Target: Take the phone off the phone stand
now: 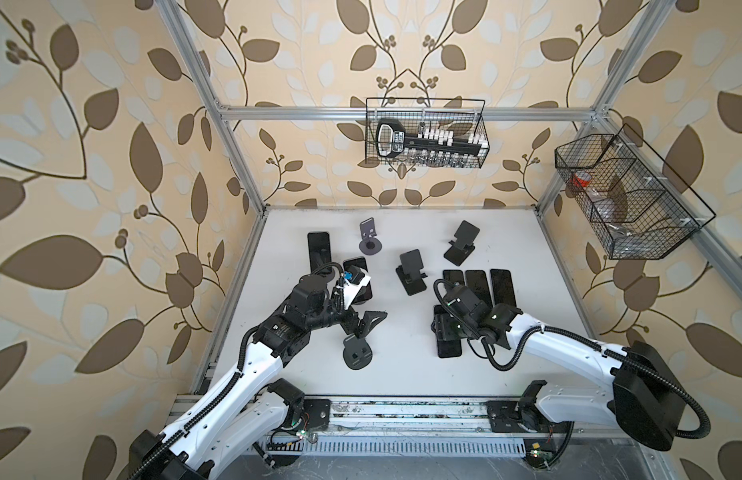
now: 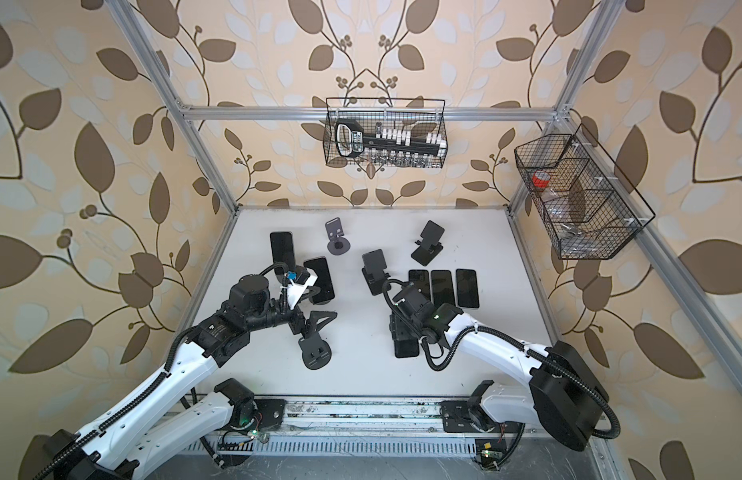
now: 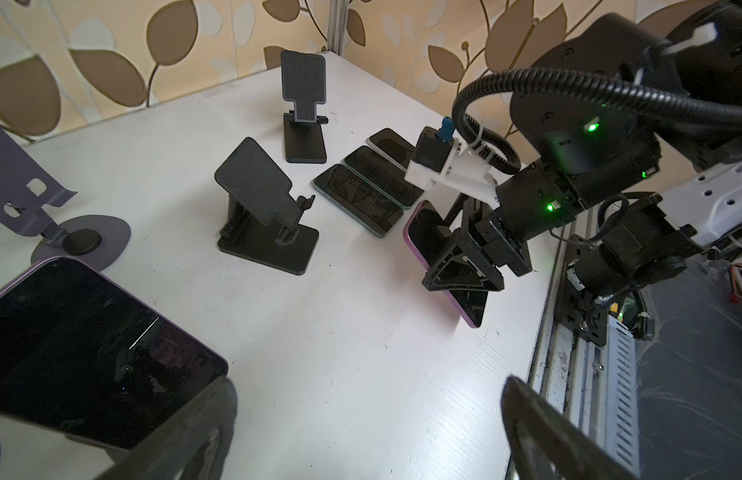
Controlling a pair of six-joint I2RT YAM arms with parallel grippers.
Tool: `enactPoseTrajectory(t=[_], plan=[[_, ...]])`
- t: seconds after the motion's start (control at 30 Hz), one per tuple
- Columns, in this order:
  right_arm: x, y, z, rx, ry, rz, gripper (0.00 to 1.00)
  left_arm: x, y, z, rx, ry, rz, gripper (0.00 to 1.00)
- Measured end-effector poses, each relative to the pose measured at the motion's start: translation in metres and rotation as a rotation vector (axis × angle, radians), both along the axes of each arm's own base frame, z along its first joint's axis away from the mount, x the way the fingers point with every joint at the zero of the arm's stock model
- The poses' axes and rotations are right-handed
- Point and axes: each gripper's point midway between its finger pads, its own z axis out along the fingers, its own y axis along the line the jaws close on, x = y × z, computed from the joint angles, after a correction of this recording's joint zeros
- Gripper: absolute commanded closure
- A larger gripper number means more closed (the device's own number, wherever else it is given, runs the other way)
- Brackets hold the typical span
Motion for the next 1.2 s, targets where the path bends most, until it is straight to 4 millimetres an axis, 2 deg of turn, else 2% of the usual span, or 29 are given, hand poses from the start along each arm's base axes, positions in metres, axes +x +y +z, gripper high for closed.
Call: enactPoseTrajectory(t=[0.27,0.43,0.87,1.2], plan=[[0.005,-0.024,-0.029,-0.033,0.12,-0.056,0.36,-0.001,-0.005,-0.002,-0.009,0.013,-0.021,0.01],[0.004,-0.035,-0.044,-0.067,0.196,-0.048,0.35,-0.002,-0.01,-0.011,0.001,0.048,-0.043,0.01],[0.016,-0.055,-0.047,-0.101,0.22,-0.053,0.34,-0.001,-0.011,-0.014,0.006,0.063,-0.043,0.01],[0.016,-0.056,-0.047,-0.097,0.223,-0.056,0.33,0.001,-0.011,-0.016,0.01,0.063,-0.036,0.01]])
